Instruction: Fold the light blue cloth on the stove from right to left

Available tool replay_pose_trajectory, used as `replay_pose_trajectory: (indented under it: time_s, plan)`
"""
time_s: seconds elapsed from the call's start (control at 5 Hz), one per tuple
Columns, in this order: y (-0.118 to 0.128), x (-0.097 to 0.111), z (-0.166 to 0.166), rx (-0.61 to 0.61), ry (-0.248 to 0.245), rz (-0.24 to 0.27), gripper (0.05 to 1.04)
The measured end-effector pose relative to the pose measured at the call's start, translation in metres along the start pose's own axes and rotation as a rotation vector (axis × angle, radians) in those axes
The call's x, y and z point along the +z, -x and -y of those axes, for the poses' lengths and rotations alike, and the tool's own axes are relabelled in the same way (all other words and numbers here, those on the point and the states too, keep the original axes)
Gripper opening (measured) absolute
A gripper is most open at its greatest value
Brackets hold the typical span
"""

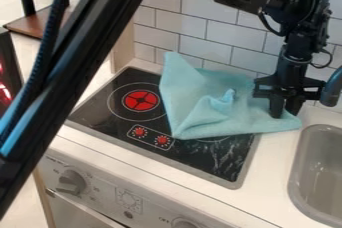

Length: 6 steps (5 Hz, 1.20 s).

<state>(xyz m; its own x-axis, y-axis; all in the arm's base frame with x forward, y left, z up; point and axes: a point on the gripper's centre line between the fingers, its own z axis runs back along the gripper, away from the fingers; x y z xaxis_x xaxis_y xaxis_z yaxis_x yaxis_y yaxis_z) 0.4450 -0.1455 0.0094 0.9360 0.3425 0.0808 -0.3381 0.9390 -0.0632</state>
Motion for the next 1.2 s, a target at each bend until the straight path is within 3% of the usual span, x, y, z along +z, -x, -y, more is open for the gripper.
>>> replay_pose_trajectory:
  time_s: [0.2,0.8,1.2]
  plan:
    - [0.003,0.006,-0.003,-0.004,0.003,-0.01,0.076]
    - [0.0,0.059,-0.017,-0.021,0.103,0.003,0.055]
    - [0.002,0.09,-0.069,0.005,0.147,0.043,0.055]
